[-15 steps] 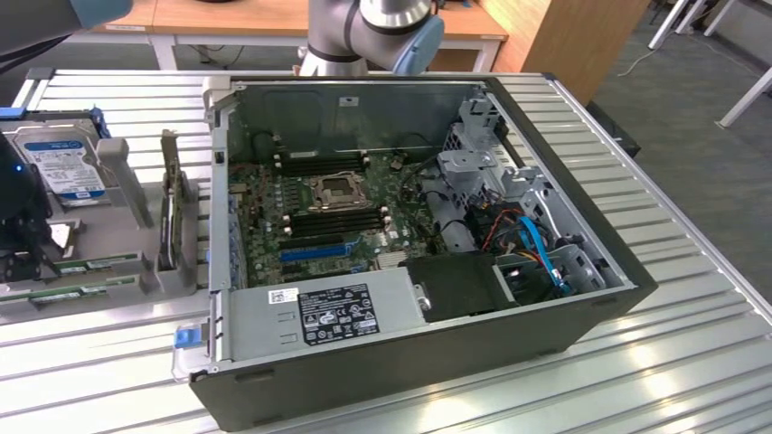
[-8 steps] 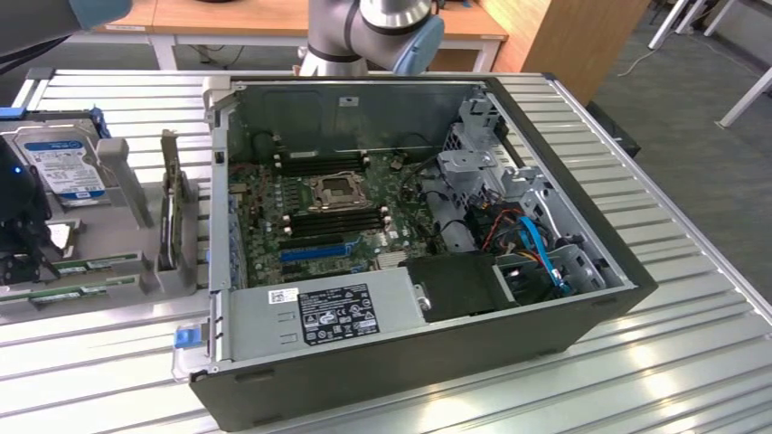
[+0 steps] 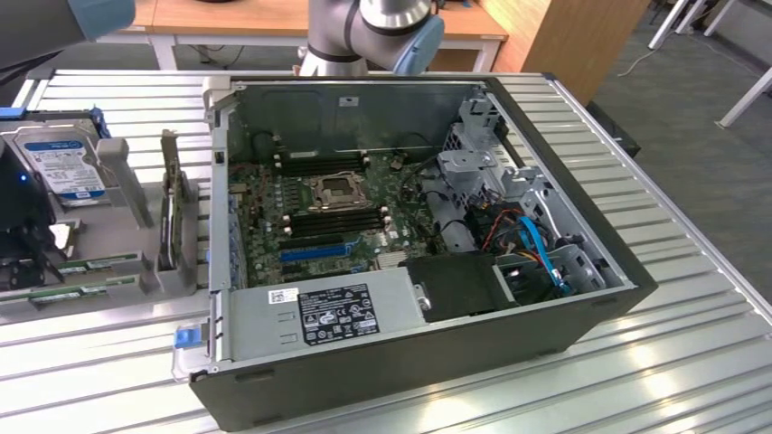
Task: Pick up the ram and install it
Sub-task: 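Pick up the ram and move it above insertion slot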
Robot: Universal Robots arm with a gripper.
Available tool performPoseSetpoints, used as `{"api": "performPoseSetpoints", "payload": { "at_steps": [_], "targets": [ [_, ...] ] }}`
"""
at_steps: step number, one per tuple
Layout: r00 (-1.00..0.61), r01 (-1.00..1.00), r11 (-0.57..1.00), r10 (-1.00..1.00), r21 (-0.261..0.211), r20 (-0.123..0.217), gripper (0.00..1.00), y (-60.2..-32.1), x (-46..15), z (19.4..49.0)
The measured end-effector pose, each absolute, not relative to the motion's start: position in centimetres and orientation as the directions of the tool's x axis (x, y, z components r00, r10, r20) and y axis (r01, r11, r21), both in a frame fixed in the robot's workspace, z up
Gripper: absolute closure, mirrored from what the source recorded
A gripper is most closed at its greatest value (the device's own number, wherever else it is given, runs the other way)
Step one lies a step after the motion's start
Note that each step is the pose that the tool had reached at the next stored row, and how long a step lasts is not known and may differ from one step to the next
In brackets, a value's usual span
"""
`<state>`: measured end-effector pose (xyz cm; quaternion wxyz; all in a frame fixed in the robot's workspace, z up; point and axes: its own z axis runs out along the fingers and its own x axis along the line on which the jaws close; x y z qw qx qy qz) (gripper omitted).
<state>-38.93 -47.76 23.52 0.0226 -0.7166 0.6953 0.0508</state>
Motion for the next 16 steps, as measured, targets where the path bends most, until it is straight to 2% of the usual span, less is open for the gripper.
{"api": "performPoseSetpoints", "payload": {
  "at_steps": [16],
  "targets": [
    [0.028, -0.999, -0.032, -0.994, 0.038, -0.104, 0.69, -47.8, -38.9, 21.8]
  ]
}}
